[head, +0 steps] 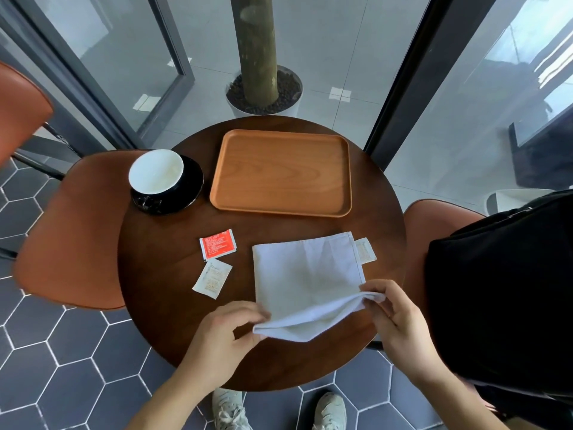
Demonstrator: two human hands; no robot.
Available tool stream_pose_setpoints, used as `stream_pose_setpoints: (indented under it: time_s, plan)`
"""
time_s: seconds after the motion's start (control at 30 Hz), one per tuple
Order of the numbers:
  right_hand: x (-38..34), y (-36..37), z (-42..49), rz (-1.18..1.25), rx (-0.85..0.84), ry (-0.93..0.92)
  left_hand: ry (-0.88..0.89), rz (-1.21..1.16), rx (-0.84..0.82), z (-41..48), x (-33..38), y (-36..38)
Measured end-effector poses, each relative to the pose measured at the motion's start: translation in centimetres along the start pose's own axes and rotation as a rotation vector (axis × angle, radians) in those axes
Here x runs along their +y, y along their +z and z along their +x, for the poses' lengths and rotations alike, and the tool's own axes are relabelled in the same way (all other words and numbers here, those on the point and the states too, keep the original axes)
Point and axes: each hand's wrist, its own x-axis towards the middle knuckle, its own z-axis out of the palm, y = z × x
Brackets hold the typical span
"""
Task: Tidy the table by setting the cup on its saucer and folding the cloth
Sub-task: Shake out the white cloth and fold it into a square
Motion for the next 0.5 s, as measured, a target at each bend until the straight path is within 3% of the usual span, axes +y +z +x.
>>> stream_pose_setpoints:
  time_s: [0.3, 0.43, 0.5]
  plan:
    - [0.3, 0.4, 1.6, 0.105, 0.034, 0.07, -0.048, -0.134, 0.105, 0.9, 0.0, 0.6]
    - [0.1, 0.8, 3.7, 0.02, 0.045, 0.1, -0.18, -0.259, -0.032, 2.2, -0.5, 1.0]
    - [0.0, 1.0, 4.6, 0.001, 0.038, 0.122, -0.236, -0.204, -0.057, 2.8, -0.9, 1.4]
